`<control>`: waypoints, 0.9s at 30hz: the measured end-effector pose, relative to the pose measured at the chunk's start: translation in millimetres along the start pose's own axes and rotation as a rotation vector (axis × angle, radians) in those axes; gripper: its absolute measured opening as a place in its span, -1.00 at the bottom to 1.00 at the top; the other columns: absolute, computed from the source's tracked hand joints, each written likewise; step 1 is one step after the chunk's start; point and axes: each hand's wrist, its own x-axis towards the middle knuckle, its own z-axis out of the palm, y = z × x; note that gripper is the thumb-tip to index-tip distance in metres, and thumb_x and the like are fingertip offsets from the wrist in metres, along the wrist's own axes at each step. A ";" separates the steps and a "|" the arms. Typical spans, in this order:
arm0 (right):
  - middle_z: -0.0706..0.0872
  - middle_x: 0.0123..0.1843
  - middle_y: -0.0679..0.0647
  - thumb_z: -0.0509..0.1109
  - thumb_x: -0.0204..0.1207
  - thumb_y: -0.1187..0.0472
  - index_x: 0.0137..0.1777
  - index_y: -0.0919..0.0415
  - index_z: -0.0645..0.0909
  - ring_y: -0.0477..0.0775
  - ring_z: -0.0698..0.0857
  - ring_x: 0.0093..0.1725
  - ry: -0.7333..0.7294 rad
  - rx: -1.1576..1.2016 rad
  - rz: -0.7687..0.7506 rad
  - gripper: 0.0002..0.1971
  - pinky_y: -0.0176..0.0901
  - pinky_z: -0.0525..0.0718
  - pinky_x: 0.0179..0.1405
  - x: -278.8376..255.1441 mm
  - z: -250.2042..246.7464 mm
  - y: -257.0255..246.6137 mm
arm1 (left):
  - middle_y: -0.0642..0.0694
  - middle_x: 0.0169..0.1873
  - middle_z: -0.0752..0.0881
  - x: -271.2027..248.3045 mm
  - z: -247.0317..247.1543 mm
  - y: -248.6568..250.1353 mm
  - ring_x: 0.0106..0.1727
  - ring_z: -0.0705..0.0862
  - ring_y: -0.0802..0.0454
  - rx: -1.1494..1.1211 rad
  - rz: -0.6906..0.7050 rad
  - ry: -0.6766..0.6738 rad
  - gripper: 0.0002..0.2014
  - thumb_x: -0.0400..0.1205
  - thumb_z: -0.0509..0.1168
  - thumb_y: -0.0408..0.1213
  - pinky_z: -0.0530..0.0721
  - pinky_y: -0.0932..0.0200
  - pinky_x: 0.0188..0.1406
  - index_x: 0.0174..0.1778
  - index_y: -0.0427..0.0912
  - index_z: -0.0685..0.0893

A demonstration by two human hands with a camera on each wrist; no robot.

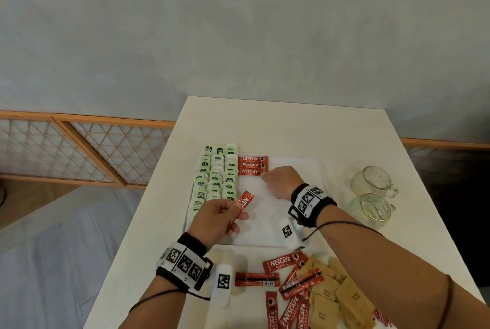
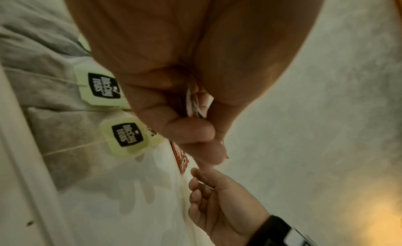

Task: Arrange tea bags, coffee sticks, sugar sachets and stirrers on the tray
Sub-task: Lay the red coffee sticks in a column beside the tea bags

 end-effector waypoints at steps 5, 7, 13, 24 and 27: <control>0.79 -0.21 0.02 0.39 0.68 -0.09 0.01 0.21 0.78 -0.04 0.69 -0.35 -0.236 0.120 -0.171 -0.65 -0.19 0.69 -0.30 -47.8 0.4 2.3 | -0.20 -0.19 0.87 3.2 1.2 -4.4 -0.54 0.61 0.04 0.052 0.022 0.000 -0.79 0.73 0.34 -0.25 0.52 0.22 -0.53 -0.05 -0.33 0.79; 0.79 -0.23 0.01 0.43 0.68 -0.02 0.02 0.19 0.79 -0.04 0.69 -0.32 -0.293 0.152 -0.198 -0.73 -0.19 0.69 -0.28 -61.1 2.1 6.1 | -0.20 -0.20 0.87 3.1 2.5 -5.1 -0.53 0.62 0.02 0.055 0.029 -0.006 -0.80 0.72 0.35 -0.26 0.51 0.19 -0.51 -0.07 -0.31 0.80; 0.76 -0.36 -0.07 0.44 0.68 0.21 -0.05 0.18 0.78 -0.10 0.67 -0.38 -0.289 0.163 -0.243 -0.89 -0.17 0.69 -0.28 -72.6 5.9 16.9 | -0.29 -0.32 0.75 -0.3 6.1 -6.0 -0.32 0.65 -0.11 0.107 0.049 -0.179 -0.83 0.68 0.39 -0.33 0.67 0.05 -0.21 -0.13 -0.35 0.82; 0.80 -0.18 0.02 0.43 0.68 0.10 -0.05 0.20 0.72 -0.13 0.75 -0.23 -0.300 0.104 -0.220 -0.82 -0.16 0.70 -0.10 -77.2 8.5 36.0 | -0.31 -0.18 0.84 5.2 9.2 -1.8 -0.27 0.77 -0.07 -0.078 0.016 0.076 -0.91 0.63 0.40 -0.43 0.57 0.18 -0.35 0.02 -0.36 0.74; 0.83 -0.15 0.02 0.36 0.73 0.16 -0.05 0.16 0.76 -0.10 0.74 -0.24 -0.290 0.184 -0.209 -0.82 -0.16 0.70 -0.13 -76.4 6.9 38.2 | -0.31 -0.17 0.85 3.9 8.9 -2.4 -0.28 0.75 -0.05 -0.101 -0.002 0.071 -0.88 0.70 0.35 -0.38 0.57 0.18 -0.34 0.04 -0.37 0.73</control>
